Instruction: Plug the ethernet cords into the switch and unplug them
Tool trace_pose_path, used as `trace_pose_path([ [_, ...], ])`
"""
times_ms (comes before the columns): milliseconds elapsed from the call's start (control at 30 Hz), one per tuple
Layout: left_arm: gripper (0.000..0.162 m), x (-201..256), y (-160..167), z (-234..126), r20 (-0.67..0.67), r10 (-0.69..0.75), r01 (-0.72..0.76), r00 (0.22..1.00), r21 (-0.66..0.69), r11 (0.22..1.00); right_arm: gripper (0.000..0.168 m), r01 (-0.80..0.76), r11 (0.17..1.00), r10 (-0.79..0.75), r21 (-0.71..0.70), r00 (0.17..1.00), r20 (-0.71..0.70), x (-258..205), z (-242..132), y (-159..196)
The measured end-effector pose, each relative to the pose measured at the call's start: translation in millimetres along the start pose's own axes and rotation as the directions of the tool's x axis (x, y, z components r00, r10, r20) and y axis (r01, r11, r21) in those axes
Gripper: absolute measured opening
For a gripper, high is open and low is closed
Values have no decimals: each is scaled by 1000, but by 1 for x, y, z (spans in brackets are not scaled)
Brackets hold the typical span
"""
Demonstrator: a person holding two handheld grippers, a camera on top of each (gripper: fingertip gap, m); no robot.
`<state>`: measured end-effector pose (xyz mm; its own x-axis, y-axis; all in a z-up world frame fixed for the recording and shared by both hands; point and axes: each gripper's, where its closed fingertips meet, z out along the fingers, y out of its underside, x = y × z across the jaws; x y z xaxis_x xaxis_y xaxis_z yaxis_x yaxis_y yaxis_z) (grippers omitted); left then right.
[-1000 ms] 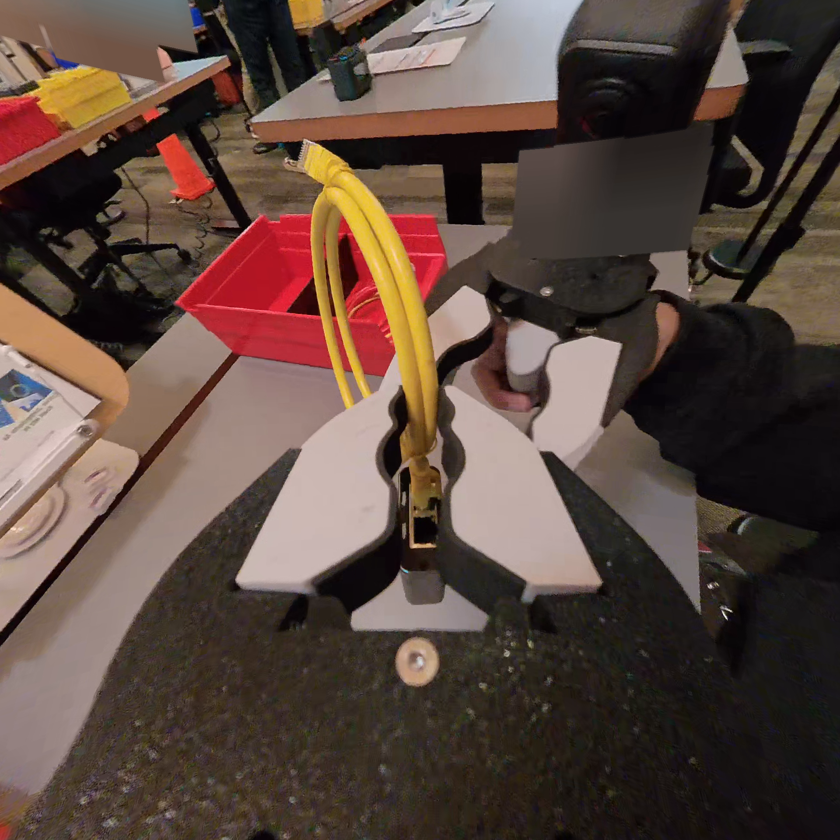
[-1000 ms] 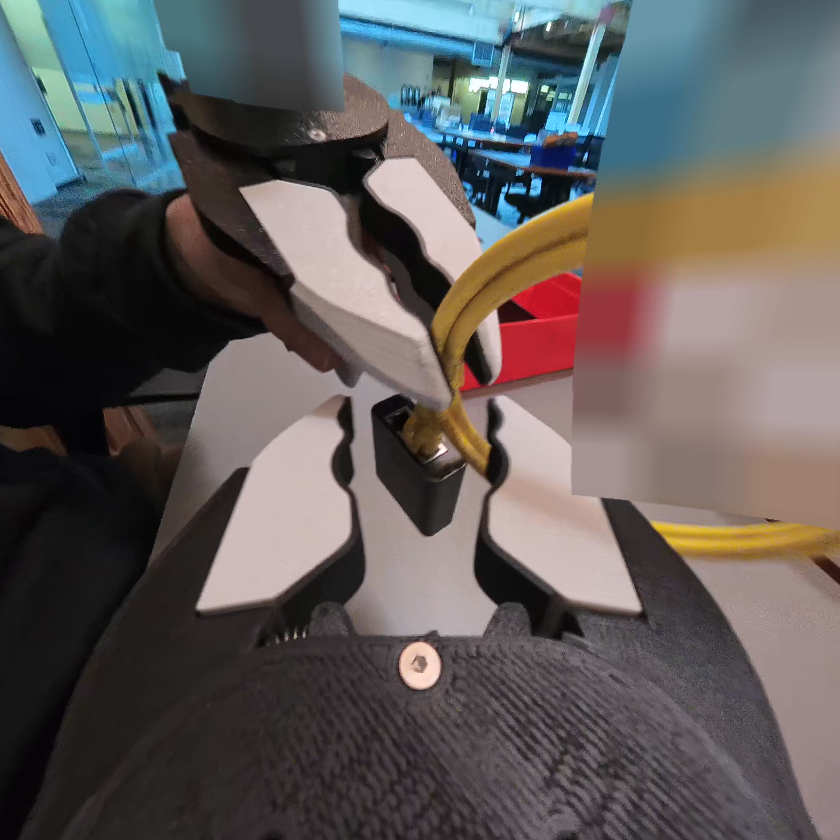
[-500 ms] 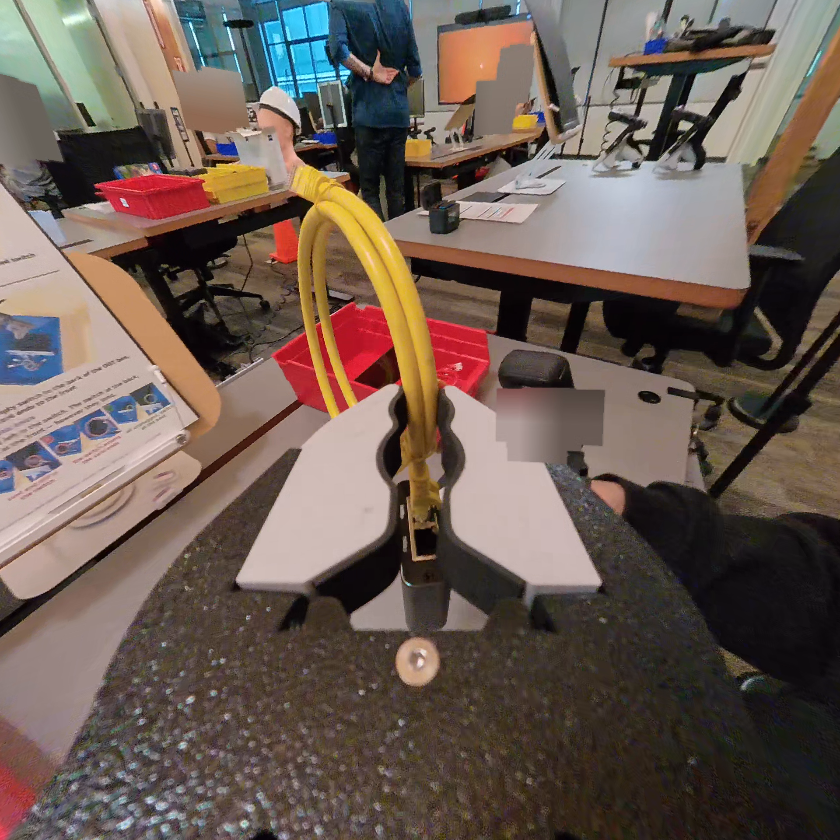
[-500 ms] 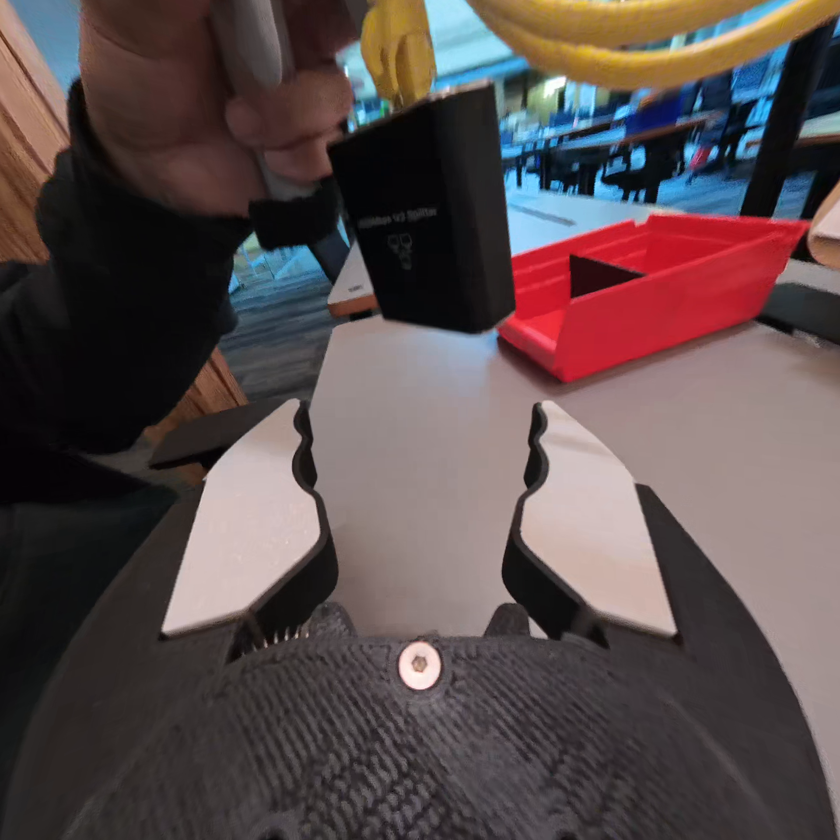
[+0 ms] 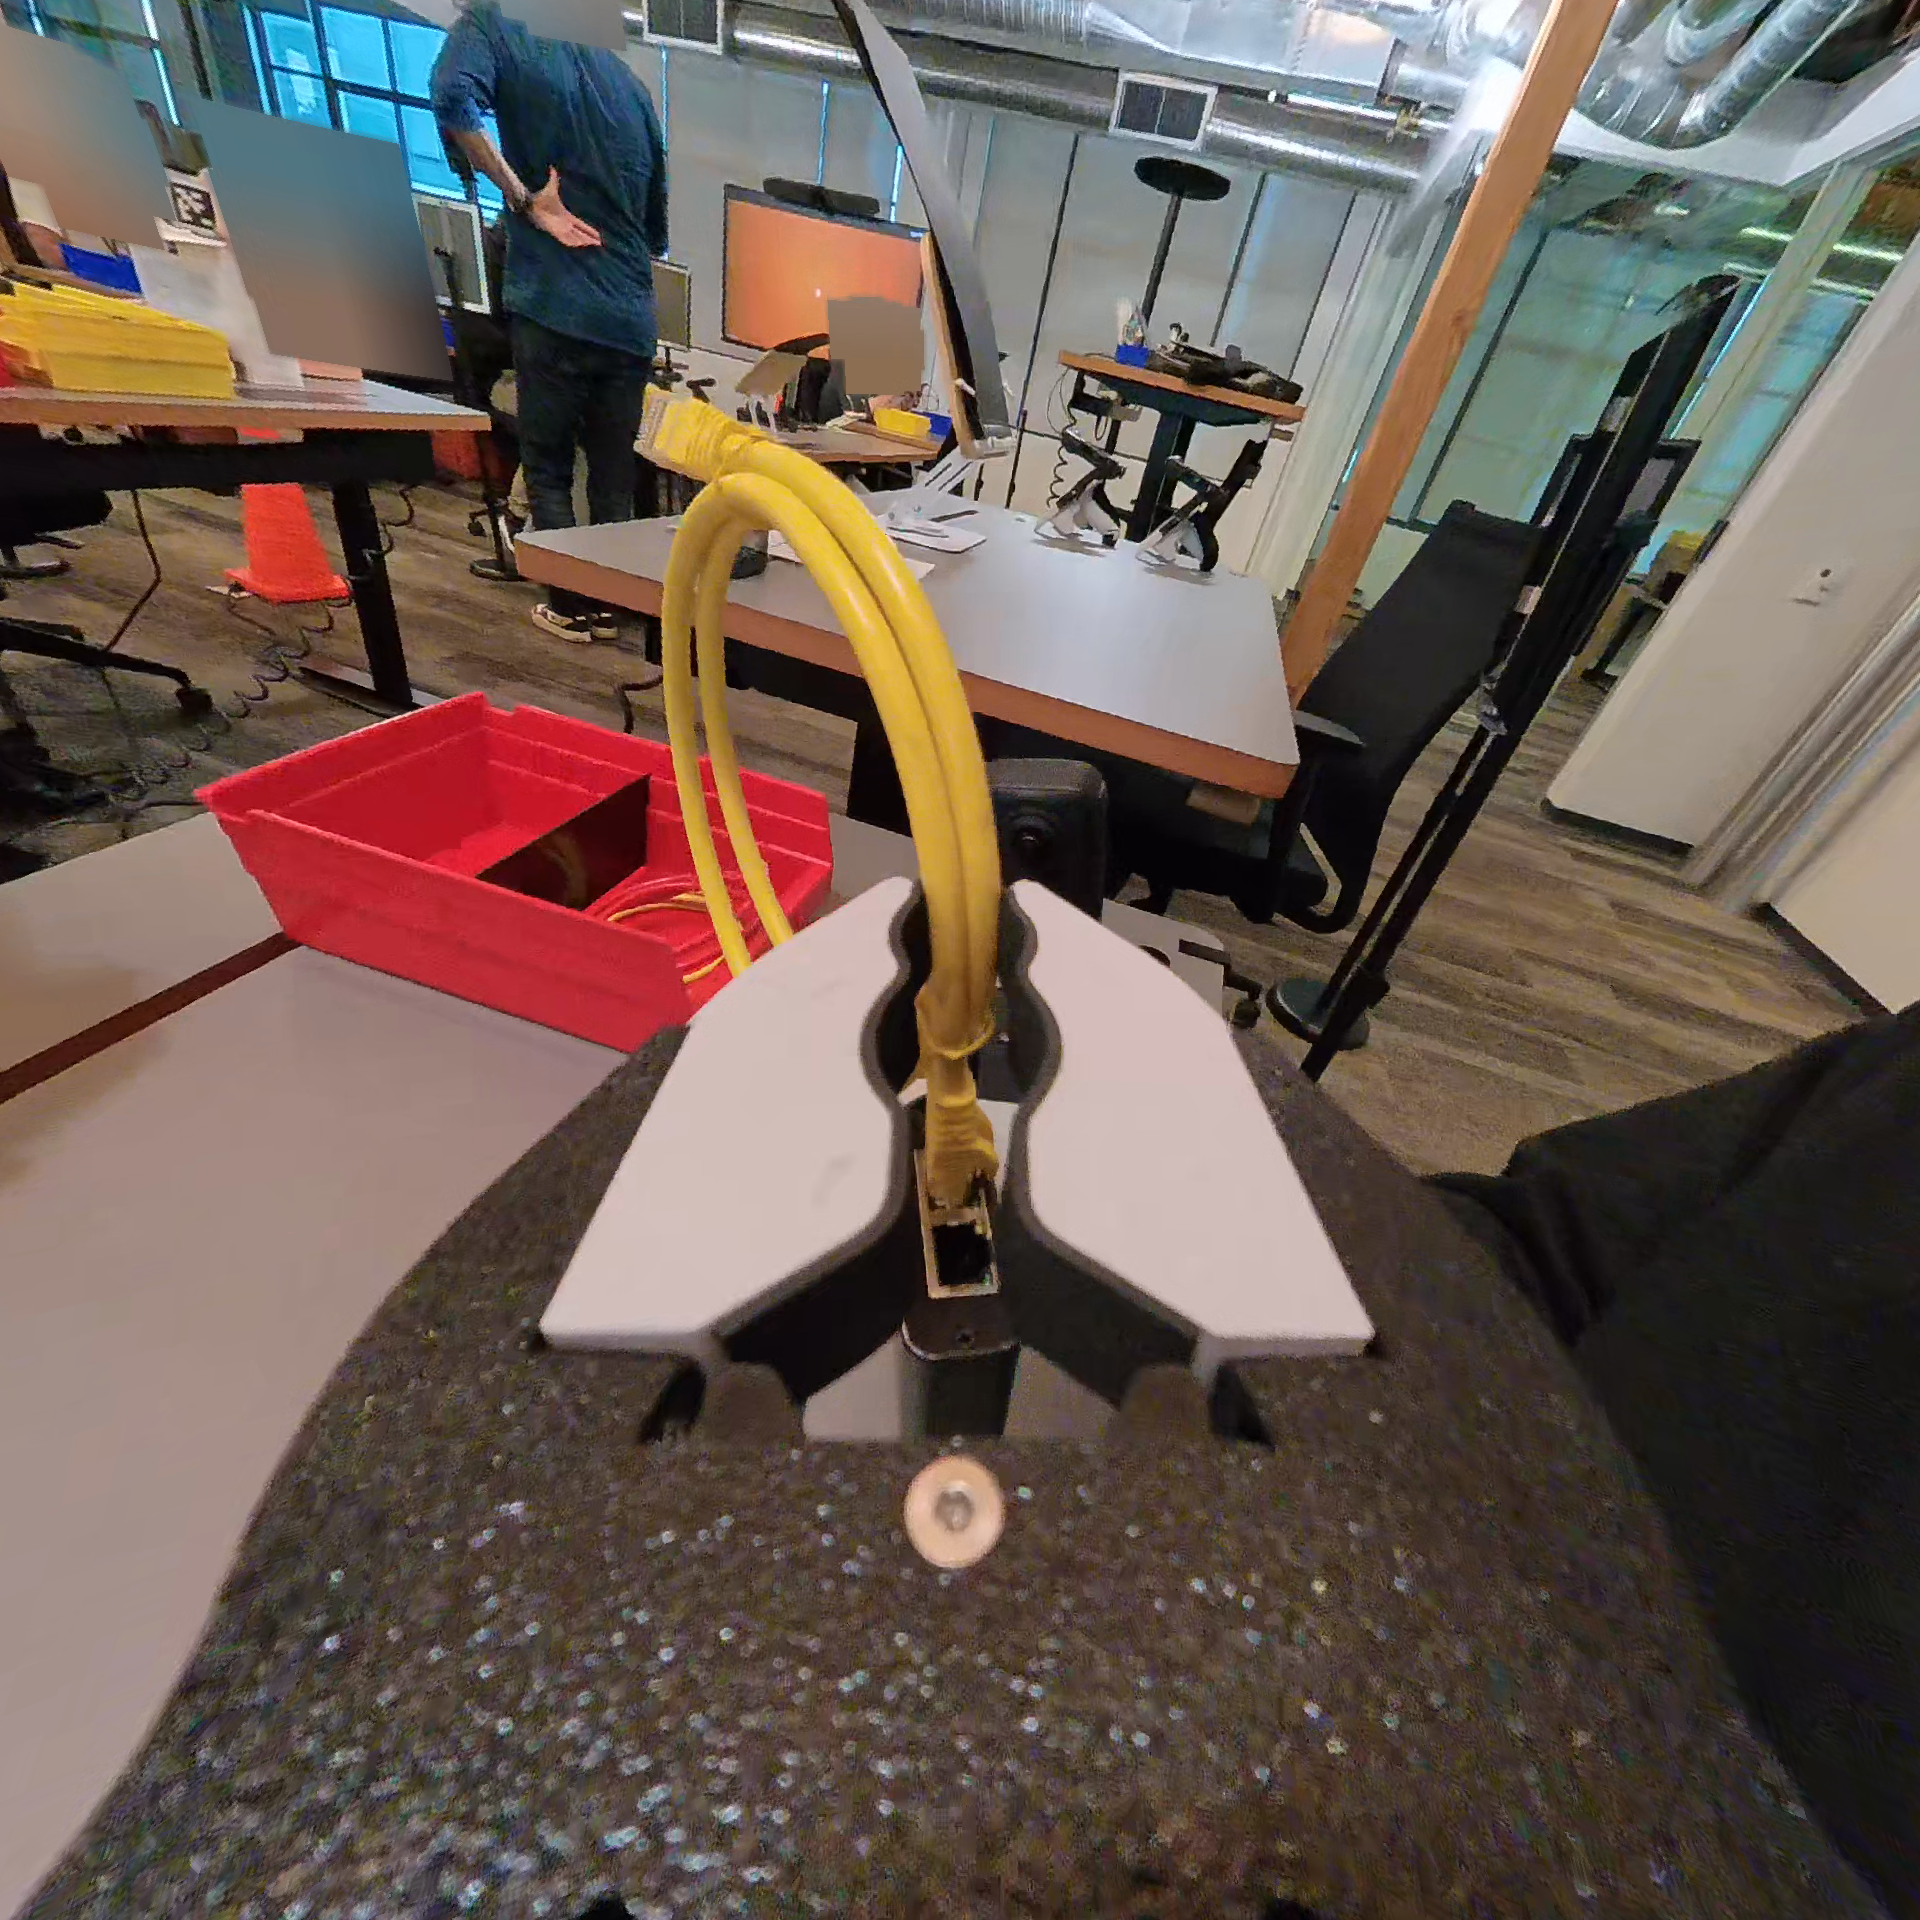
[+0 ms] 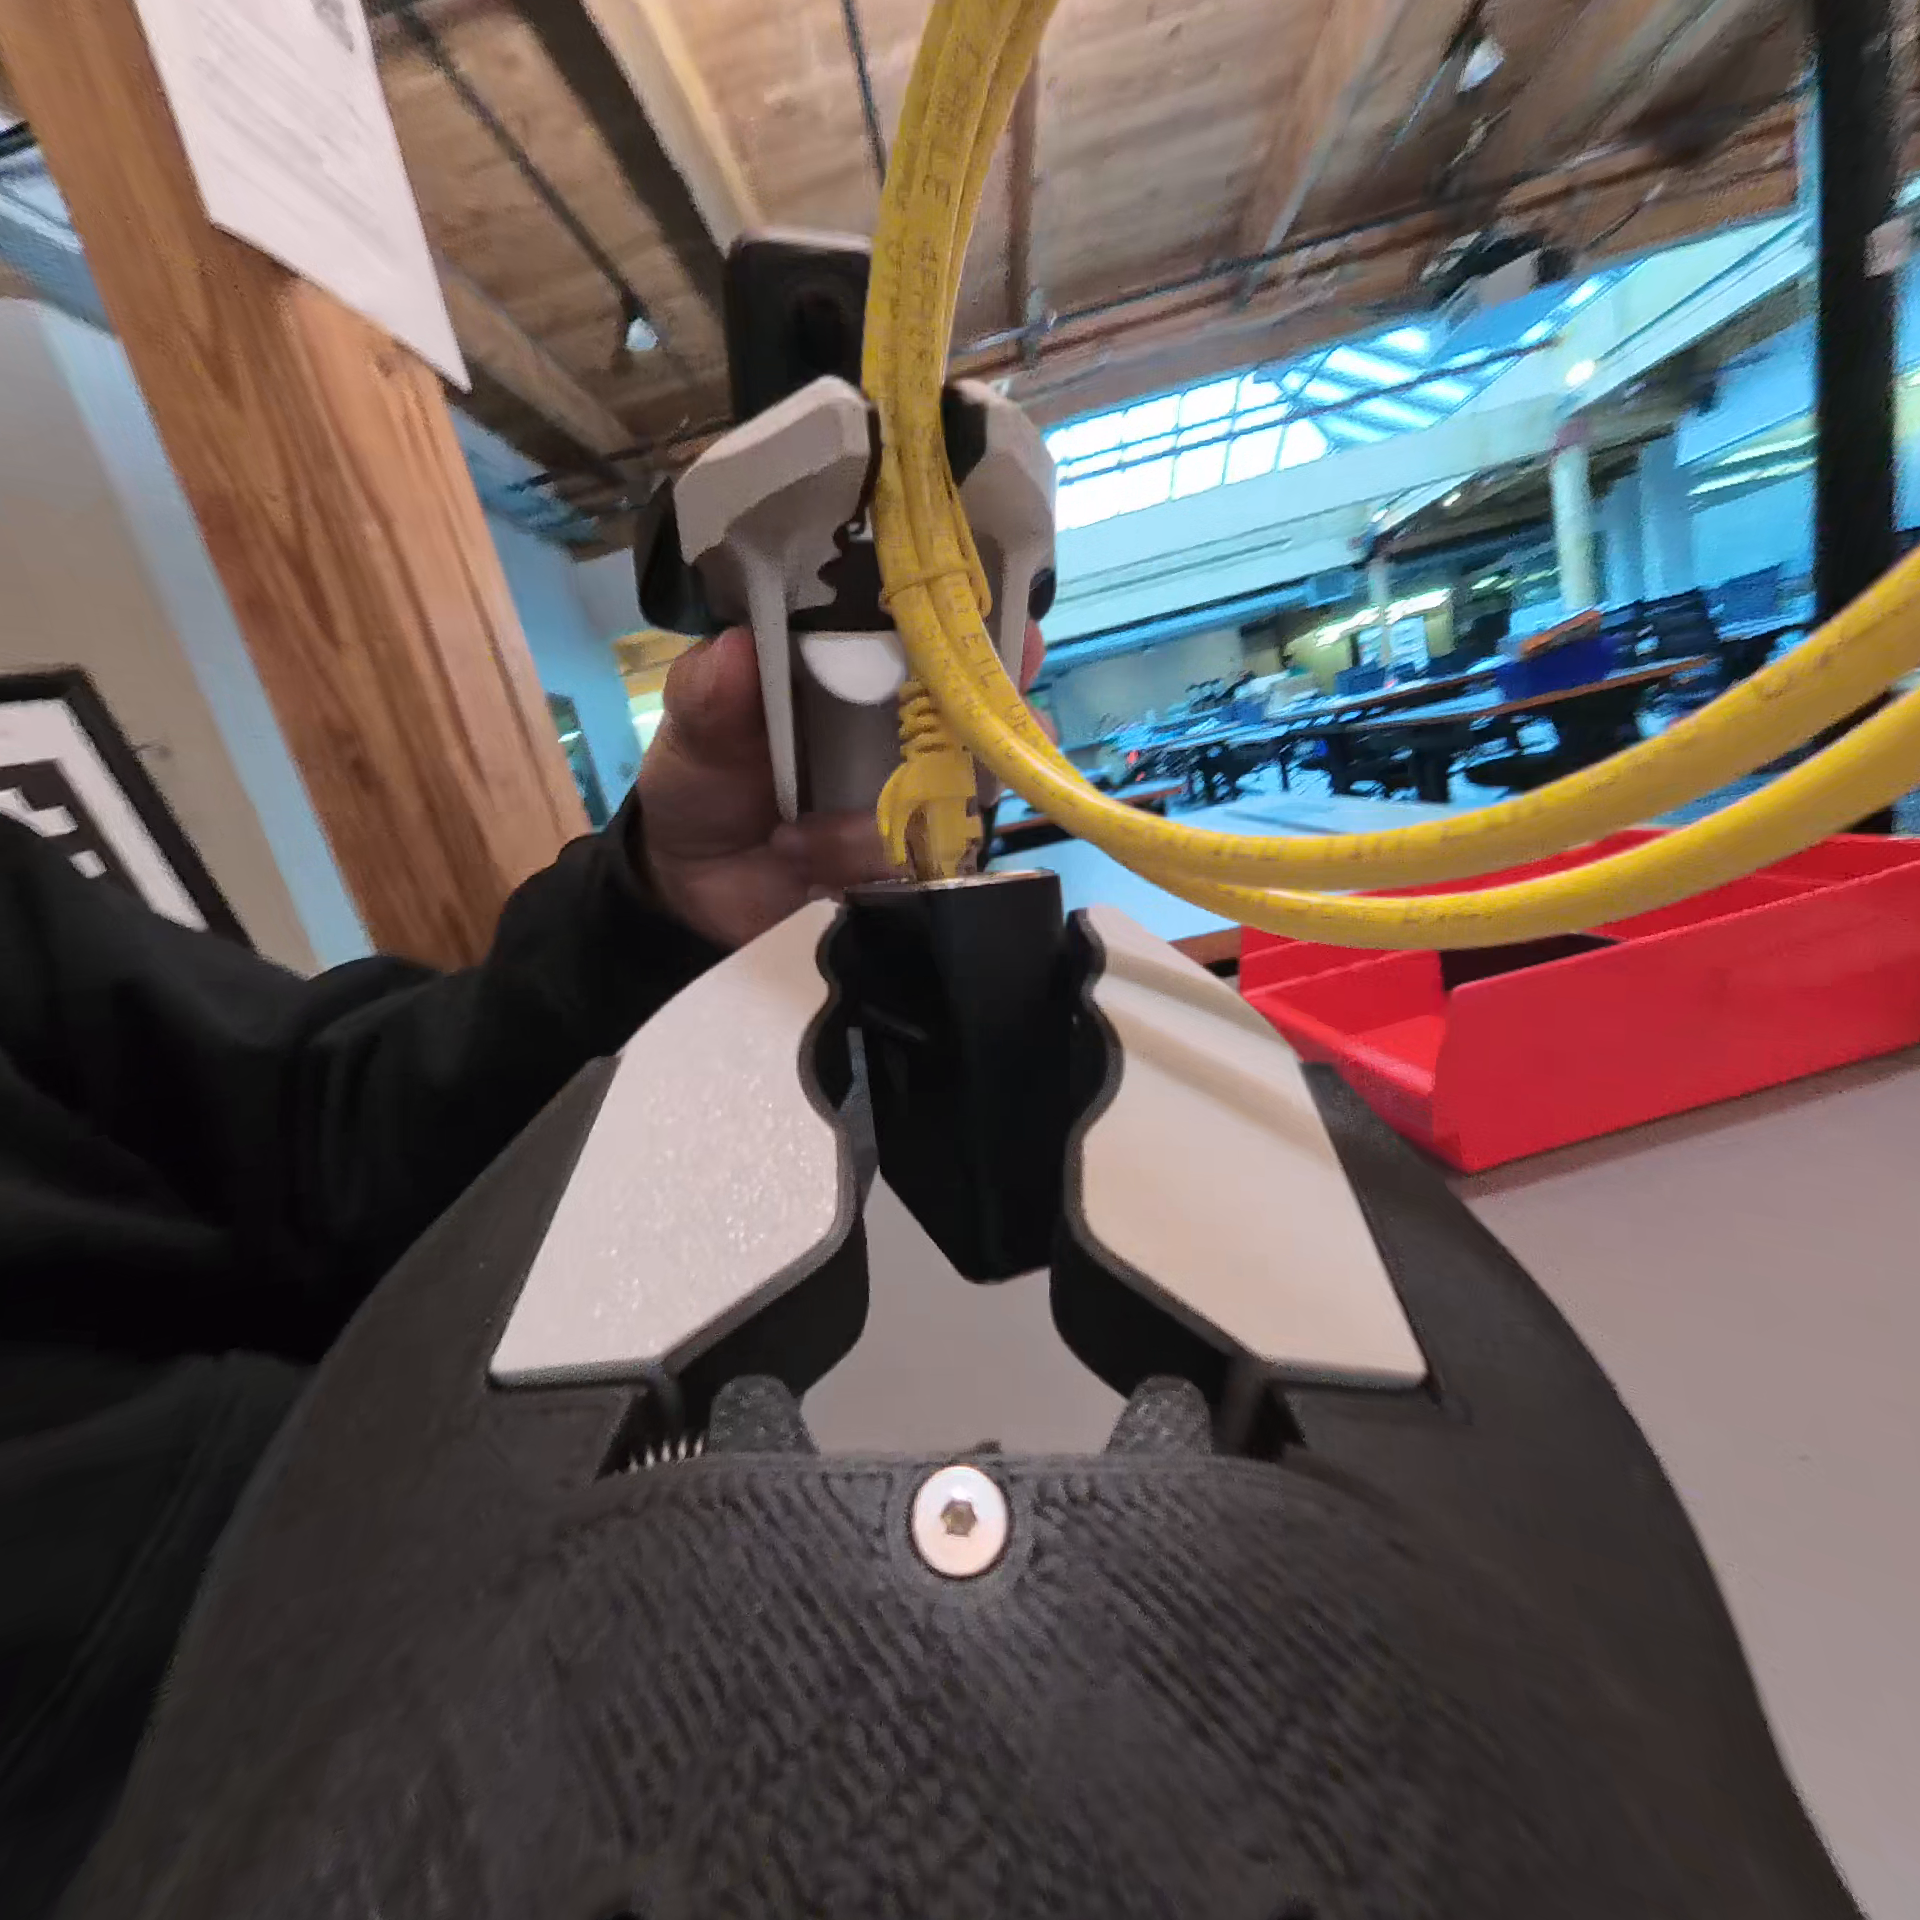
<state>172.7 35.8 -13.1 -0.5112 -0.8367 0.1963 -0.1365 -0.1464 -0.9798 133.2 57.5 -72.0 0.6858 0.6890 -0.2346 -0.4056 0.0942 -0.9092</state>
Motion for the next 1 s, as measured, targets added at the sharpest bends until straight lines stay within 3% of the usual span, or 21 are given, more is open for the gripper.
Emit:
trace_pose_path([
  [300,12,5,1,9,-153,-100,103,983,16,995,29,39,993,-32,-115,997,67,-10,-9,7],
  [500,11,10,8,14,-228,-51,59,972,25,998,35,93,932,-54,-351,991,121,-11,-4,39],
  [633,12,9,7,7,-225,-13,32,974,82,996,32,93,946,-46,-311,987,155,-12,11,40],
  [833,19,-13,23,-13,-26,46,-46,999,19,999,29,81,896,-30,-437,992,122,0,9,64],
  [1000,50,-19,29,-38,135,159,-155,978,-41,987,29,115,873,-83,-474,993,88,8,1,65],
])
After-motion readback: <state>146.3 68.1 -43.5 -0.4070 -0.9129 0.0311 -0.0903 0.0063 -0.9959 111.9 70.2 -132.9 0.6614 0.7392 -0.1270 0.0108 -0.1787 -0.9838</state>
